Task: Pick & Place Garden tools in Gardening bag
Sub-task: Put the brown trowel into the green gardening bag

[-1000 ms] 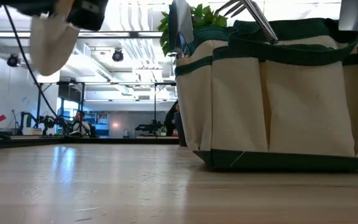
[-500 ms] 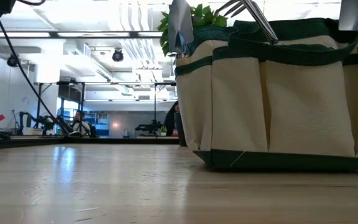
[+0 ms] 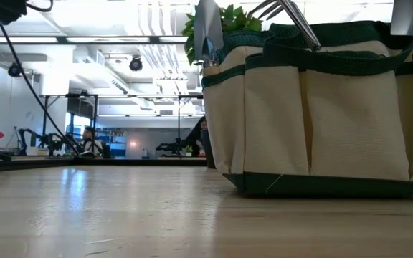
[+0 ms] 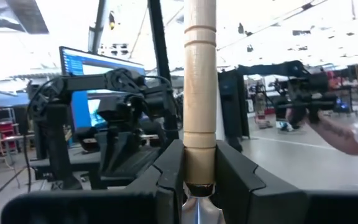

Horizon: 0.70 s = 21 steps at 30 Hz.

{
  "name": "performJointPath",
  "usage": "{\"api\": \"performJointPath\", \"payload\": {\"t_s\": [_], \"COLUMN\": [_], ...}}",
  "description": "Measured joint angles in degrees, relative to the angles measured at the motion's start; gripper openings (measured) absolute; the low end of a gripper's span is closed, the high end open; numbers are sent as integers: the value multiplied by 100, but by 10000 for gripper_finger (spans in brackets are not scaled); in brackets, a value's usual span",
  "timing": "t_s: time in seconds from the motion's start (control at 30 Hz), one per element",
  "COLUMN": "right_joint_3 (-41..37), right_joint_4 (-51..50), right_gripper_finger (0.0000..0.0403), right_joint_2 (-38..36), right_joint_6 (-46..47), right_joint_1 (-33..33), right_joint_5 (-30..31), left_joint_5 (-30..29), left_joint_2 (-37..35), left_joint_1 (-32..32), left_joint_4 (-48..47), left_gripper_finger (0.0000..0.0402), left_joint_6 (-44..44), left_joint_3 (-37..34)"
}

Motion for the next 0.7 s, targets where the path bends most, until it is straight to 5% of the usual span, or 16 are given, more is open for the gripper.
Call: {"api": "performJointPath", "payload": {"t_s": [0.43, 0.7], "right_joint_3": [0, -2], "right_joint_4": [467, 1357], "right_gripper_finger": [85, 78], "right_joint_2": [0, 0], "right_joint_6": [-107, -1237], "right_joint_1": [-136, -237], "right_joint_5": [606, 1240], "left_joint_5": [15, 119], "left_joint_2": [1029, 1795], "left_joint_1": [389, 644], "left_joint_4": [800, 798], "left_gripper_finger": [65, 65], "left_joint_6": [-136, -141], "left_joint_3": [478, 1083]}}
